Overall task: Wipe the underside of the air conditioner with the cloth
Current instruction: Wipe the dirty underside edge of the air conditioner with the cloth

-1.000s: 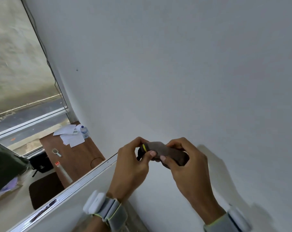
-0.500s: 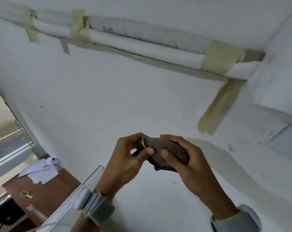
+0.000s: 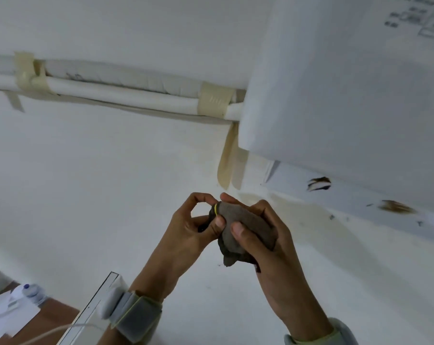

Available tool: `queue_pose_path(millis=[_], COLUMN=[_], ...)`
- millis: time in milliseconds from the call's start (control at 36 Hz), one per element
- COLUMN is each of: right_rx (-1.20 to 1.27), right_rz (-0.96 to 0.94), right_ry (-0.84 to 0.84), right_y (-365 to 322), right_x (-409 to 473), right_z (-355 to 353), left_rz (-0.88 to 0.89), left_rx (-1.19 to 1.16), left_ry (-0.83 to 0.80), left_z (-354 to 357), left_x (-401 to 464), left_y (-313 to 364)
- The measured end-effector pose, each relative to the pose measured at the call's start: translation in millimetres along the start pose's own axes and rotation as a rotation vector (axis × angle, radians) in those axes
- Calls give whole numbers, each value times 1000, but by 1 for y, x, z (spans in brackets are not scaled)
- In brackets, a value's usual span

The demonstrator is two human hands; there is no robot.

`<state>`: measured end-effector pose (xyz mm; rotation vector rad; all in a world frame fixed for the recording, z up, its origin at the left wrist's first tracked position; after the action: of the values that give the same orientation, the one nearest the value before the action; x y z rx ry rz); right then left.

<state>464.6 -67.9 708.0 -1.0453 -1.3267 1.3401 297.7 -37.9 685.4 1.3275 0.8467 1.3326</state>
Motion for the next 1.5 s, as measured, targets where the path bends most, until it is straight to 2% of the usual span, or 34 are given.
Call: queue_pose_path(millis=[167,250,444,611,694,778,889,1111,1333,1444,1500], right_rx=[-72,-107,-175,-442,-591,-734,-841,-841,-959,-895,-922], right_rz=[-92,-124,-232,-503,-636,-674,-691,-611,-641,-625,-612], right_ry=[131,271,593,952,1073,1162,1228,1269,1108,1222,1228], right_y=[-16,-17,-20,-24,-25,-29,-30,-19,-6,-29,-39], right_x=[-19,-31,-58,-76,-76,-68,-48,-14,-33,-37,-31], right_z=[-14,-20,-26,-26,-28,-28,-26,-15,-30,-40,-37], left_rz=[70,137,248,262,275,309,365,397,399,411,407], left_rx=[173,208,127,125,113,147,216,227,194,203,211], left_ry=[-23,-29,-16,-16,40,102,154,168,145,129,124], left_z=[21,36,59,78,85,87,88,87,87,85,85], left_x=[7,7,12,22,27,31,34,41,42,40,40], left_y=[-5,3,33,49,51,51,44,40,40,42,42])
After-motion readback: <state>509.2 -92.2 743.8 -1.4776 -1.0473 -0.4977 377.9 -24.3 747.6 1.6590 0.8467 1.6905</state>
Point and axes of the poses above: each hand's wrist, its own x-axis towards the middle knuckle, its own z-axis out of the palm, y = z × x, the point moved 1 cm from there along x, towards the middle knuckle, and after that the axes turned 10 degrees about z, right-handed, at the moved point
